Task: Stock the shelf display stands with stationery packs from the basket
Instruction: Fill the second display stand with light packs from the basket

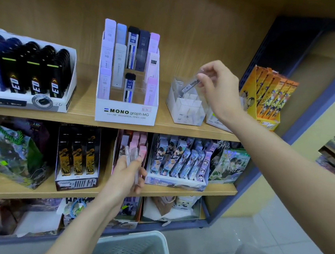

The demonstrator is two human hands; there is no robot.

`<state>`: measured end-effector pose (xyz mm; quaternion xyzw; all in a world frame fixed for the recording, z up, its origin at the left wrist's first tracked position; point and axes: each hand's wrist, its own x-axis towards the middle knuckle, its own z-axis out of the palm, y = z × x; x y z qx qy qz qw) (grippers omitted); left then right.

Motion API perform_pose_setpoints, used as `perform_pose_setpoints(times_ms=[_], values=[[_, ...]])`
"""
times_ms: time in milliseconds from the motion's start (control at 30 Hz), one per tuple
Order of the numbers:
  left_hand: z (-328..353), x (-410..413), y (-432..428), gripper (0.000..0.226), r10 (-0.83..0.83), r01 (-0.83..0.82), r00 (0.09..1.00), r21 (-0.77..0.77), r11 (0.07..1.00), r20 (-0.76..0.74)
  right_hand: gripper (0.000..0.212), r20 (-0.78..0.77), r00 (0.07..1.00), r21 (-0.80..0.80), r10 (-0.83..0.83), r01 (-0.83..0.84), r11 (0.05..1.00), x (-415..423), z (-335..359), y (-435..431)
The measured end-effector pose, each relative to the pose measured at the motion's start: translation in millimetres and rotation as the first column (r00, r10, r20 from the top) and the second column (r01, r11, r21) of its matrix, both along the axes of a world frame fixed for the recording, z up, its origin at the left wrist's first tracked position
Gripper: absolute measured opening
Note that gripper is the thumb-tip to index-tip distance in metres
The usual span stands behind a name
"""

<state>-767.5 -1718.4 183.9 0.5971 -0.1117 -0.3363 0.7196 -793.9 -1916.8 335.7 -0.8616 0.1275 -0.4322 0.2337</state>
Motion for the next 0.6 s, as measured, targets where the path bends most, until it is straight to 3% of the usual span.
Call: perform_pose_setpoints(times_ms=[133,333,467,600], values=[[1,2,4,0.024,-0.020,0.021,0.999,-0.023,1.000,0.025,0.006,-0.128,0.992,-0.111,0.002,-0.016,0.994,10,0,-5],[3,-1,4,0.025,-0.028,0.030,0.998,-0.043,0.999,0.048,0.013,-0.269,0.963,-0.110,0.033,-0.065,0.992,19,-5,-10],[2,0,3,0.029,-0.060,0.060,0.995,0.002,0.998,0.075,0.010,-0.284,0.959,-0.203,-0.018,-0.041,0.978,23,-14,-11],[5,-2,4,0.019,-0.066,0.068,0.997,-0.060,0.996,0.043,0.012,-0.245,0.967,-0.227,-0.075,0.018,0.974,19,-18,-10]])
